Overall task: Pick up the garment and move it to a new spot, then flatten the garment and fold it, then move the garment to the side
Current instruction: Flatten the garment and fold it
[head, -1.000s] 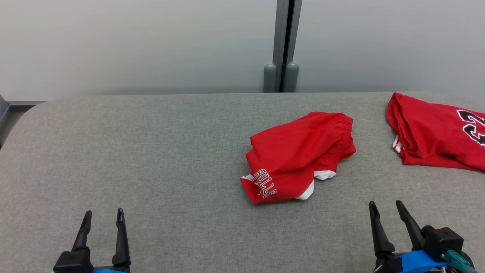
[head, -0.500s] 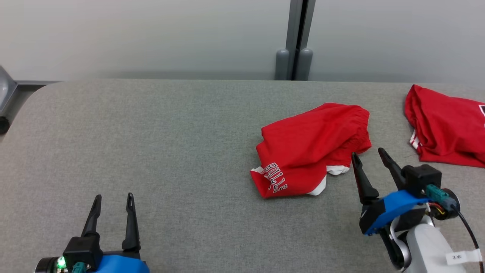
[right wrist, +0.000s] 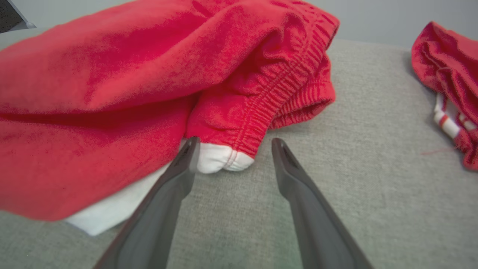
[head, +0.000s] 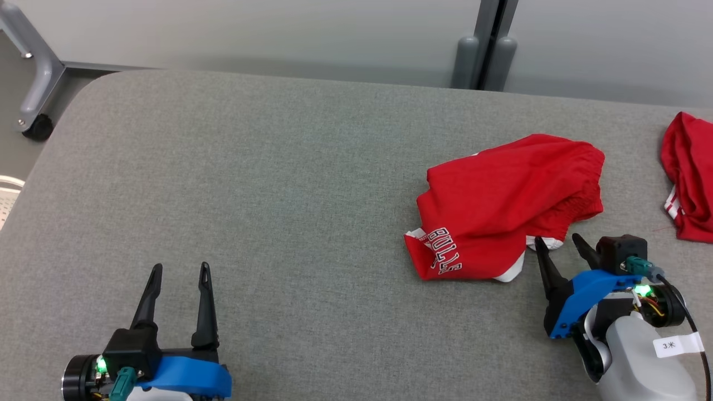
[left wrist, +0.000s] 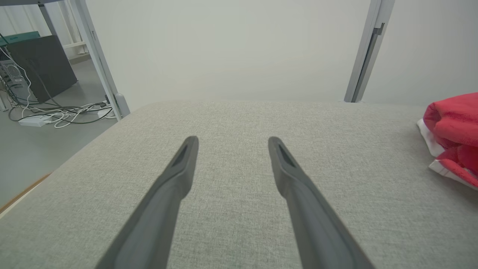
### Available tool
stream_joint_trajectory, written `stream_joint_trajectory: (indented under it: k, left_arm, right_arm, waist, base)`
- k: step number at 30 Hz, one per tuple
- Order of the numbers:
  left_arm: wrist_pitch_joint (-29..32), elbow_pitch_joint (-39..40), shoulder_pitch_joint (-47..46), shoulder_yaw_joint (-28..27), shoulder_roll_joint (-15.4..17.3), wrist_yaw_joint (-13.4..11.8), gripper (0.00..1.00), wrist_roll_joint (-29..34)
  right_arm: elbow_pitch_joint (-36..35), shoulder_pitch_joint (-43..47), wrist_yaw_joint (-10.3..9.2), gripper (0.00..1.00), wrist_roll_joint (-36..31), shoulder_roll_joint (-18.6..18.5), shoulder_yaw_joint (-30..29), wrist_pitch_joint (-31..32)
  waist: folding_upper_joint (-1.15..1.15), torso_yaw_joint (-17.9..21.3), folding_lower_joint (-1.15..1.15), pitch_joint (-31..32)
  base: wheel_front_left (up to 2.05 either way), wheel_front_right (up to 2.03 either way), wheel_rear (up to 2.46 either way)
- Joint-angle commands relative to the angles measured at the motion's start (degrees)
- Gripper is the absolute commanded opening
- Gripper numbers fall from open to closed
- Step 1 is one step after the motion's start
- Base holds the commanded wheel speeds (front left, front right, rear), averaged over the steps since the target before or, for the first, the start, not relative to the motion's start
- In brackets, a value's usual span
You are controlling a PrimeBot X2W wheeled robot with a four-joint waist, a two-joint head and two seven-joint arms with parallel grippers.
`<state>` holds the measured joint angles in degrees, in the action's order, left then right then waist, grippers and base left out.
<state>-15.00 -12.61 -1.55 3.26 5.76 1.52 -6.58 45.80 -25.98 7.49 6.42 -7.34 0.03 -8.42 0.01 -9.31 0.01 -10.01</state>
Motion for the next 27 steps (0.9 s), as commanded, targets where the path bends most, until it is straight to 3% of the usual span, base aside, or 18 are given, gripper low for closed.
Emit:
stream_joint_trajectory:
  k: [1, 5, 6, 8, 17, 27]
  left_arm:
    - [-0.25, 0.16, -1.35, -0.09, -0.14, 0.06, 1.0, 0.23]
    - [-0.25, 0.35, -2.01, 0.02, -0.61, 0.29, 1.0, 0.63]
    - [-0.25, 0.29, -2.29, -0.04, -0.68, 0.35, 1.0, 0.66]
    - [-0.26, 0.22, -2.62, -0.24, -0.84, 0.36, 1.0, 0.83]
    - [-0.26, -0.49, -1.66, -1.35, -1.18, 0.46, 1.0, 1.25]
    - [-0.25, -0.52, -0.16, -1.97, -1.34, 0.98, 1.0, 1.53]
  right_arm:
    - [2.26, -1.94, 0.01, 1.0, -0.2, -0.35, -0.29, -0.8]
    - [7.0, -4.5, 0.01, 1.0, -0.05, -0.34, -0.87, -2.27]
    - [8.15, -4.99, 0.01, 0.79, 0.15, -0.21, -0.81, -2.58]
    - [10.05, -5.88, 0.01, 0.02, 0.5, 0.0, -0.58, -3.23]
    - [11.8, -3.59, 0.0, 0.0, 3.92, -1.18, -0.44, -6.5]
    - [0.13, 5.51, 0.01, 0.0, 6.81, -7.51, -3.42, -6.83]
  waist:
    - [-0.01, -0.83, -0.01, -1.11]
    - [-0.01, -1.39, -0.01, -2.46]
    - [-0.01, -1.39, -0.01, -2.67]
    - [-0.01, -1.24, -0.01, -2.91]
    - [-0.01, 1.69, -0.01, -1.0]
    - [-0.01, 5.96, -0.01, 1.71]
  base:
    - [0.0, 0.0, 0.0]
    - [0.0, 0.0, 0.0]
    - [0.0, 0.0, 0.0]
    - [0.0, 0.0, 0.0]
    - [0.0, 0.0, 0.0]
    - [0.0, 0.0, 0.0]
